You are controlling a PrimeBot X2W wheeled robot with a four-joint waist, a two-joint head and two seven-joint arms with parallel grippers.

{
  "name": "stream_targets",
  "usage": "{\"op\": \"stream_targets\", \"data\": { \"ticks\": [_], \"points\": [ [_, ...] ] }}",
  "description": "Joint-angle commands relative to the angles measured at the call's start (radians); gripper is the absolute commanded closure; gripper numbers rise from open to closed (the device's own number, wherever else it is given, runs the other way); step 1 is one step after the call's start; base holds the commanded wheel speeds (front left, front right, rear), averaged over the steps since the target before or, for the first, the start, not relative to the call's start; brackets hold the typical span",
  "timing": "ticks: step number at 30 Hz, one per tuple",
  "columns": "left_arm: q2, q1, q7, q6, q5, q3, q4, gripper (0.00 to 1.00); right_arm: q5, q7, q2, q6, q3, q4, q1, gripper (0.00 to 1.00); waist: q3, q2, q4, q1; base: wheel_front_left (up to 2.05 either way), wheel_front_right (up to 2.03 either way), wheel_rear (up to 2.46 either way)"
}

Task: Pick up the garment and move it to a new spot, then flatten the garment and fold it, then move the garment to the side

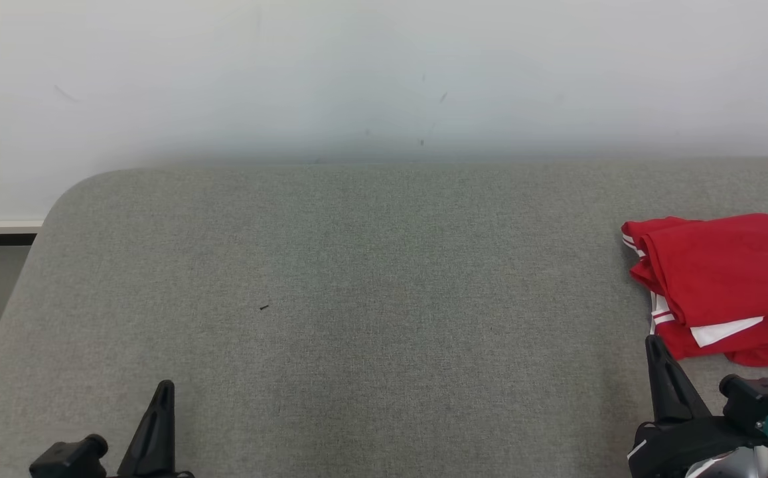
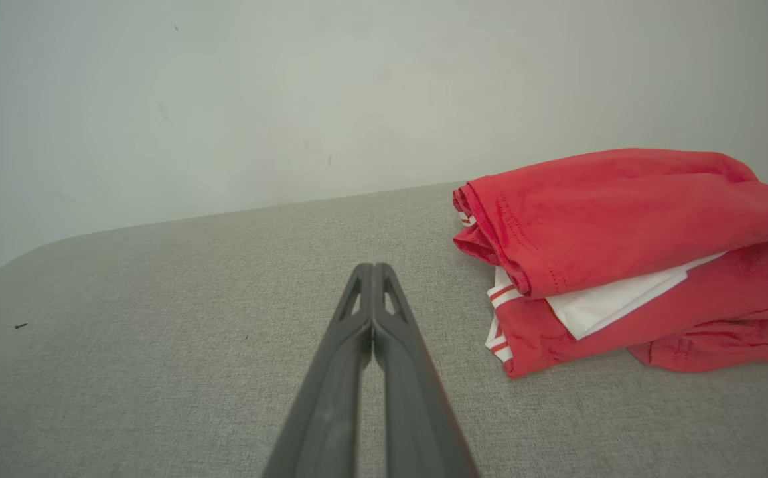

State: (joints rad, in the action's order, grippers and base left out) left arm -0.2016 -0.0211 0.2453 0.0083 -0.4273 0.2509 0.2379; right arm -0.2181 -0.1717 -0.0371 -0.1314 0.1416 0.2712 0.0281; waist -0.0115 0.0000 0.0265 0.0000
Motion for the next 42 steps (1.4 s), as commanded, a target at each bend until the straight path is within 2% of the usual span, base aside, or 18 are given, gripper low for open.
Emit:
{"op": "stream_targets", "data": {
  "ticks": [1,21,42],
  "points": [
    [-0.005,-0.022,-0.008,-0.005,-0.036,-0.016,-0.009,1.00,-0.034,0.008,-0.006,0.000,0.010,-0.011,0.029,1.00,0.000,0.0000,0.000,0.0000,0.00,0.00,0.00],
    [0.035,-0.105,-0.111,-0.041,-0.331,-0.099,0.059,1.00,-0.387,0.063,-0.009,0.000,0.008,-0.008,0.056,1.00,0.002,0.0000,-0.005,0.0000,0.00,0.00,0.00],
    [0.068,-0.171,-0.197,-0.071,-0.578,-0.168,0.109,1.00,-0.676,0.114,-0.012,0.000,0.014,0.002,0.083,1.00,0.003,0.0000,-0.009,0.0000,0.00,0.00,0.00]
  ]
}}
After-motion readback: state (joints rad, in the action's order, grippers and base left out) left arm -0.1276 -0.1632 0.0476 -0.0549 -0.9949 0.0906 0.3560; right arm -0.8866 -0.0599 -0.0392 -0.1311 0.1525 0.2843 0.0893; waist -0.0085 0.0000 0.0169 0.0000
